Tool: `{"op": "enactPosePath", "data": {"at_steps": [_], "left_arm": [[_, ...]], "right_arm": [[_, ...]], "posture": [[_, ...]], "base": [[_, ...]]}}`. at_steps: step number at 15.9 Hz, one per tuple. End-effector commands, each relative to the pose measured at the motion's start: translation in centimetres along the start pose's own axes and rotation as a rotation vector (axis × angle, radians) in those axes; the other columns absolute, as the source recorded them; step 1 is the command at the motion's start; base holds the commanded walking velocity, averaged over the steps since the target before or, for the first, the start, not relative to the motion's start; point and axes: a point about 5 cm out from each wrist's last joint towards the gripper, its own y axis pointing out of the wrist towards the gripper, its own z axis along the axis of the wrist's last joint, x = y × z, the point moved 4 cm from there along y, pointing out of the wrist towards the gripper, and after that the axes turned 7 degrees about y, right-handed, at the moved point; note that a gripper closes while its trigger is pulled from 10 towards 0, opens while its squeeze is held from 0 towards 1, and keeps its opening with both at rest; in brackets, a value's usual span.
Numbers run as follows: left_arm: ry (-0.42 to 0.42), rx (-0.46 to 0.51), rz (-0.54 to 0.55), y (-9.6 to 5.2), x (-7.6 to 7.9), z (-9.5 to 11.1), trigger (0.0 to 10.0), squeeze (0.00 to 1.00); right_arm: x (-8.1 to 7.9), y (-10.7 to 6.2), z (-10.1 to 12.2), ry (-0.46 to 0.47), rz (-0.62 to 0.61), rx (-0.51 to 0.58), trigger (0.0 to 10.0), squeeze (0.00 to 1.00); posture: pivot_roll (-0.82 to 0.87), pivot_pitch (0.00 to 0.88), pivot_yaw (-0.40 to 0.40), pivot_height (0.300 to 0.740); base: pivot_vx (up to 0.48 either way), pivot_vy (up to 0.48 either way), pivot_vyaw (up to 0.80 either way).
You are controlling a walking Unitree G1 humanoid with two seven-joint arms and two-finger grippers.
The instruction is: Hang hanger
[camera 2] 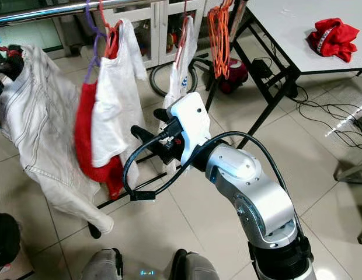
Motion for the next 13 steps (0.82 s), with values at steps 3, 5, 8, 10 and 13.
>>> {"op": "enactPosePath", "data": {"at_steps": [3, 5, 8, 10, 13], "left_arm": [[0.029, 0.035, -0.033, 0.2, 0.2, 1.0, 10.0, 0.0], [0.062, 0.022, -0.036, 0.8, 0.1, 0.6, 10.0, 0.0], [0.08, 0.057, 0.038, 2.3, -1.2, 1.6, 8.4, 0.0], [0.08, 0.067, 0.042, 2.6, -1.4, 2.1, 10.0, 0.0], [0.09, 0.061, 0.026, 3.1, -0.8, 1.6, 10.0, 0.0]], "right_arm": [[-0.5, -0.1, 0.5, 0.0, 0.011, 0.017, 10.0, 0.0], [-0.5, 0.0, 0.5, -0.001, 0.01, 0.017, 10.0, 0.0], [-0.4, 0.0, 0.7, -0.001, 0.005, 0.024, 10.0, 0.0], [-0.4, 0.0, 0.7, 0.001, 0.003, 0.023, 10.0, 0.0], [-0.4, -0.1, 0.6, 0.002, -0.002, 0.021, 10.0, 0.0]], "posture": [[0.13, 0.183, -0.082, 0.74], [0.13, 0.184, -0.081, 0.74], [0.13, 0.186, -0.073, 0.74], [0.12, 0.186, -0.068, 0.74], [0.12, 0.187, -0.065, 0.74]], "base": [[0.0, 0.0, 0.0], [0.0, 0.0, 0.0], [0.0, 0.0, 0.0], [0.0, 0.0, 0.0], [0.0, 0.0, 0.0]]}}
